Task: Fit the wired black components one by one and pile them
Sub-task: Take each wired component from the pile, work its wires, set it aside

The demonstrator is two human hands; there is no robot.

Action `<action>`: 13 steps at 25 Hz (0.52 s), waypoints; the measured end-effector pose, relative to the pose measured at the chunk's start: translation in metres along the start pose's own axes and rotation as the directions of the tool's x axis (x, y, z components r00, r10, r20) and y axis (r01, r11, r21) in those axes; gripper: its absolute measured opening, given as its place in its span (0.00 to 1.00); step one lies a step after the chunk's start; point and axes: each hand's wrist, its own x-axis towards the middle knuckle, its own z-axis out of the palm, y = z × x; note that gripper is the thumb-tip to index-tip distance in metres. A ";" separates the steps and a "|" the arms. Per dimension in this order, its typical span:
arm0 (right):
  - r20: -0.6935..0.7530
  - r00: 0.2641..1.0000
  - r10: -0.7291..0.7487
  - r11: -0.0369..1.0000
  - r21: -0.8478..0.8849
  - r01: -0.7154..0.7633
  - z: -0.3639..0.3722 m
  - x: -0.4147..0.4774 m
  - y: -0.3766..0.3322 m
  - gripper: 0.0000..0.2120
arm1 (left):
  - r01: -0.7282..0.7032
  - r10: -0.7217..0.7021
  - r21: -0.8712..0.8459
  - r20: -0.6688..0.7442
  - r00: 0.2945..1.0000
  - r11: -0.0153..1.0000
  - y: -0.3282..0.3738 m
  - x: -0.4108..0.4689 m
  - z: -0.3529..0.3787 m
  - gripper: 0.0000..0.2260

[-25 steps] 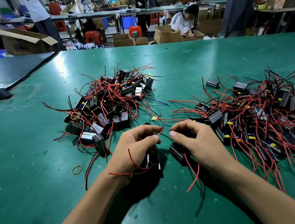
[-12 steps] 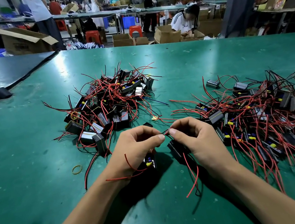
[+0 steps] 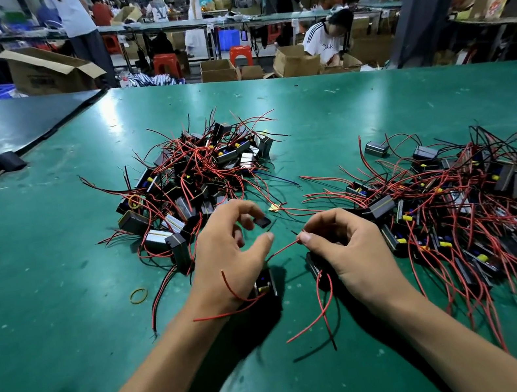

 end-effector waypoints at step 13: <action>0.035 0.999 0.035 0.999 -0.007 -0.035 0.001 -0.002 0.003 0.05 | -0.229 0.193 0.241 0.165 0.967 0.943 0.001 -0.007 0.005 0.05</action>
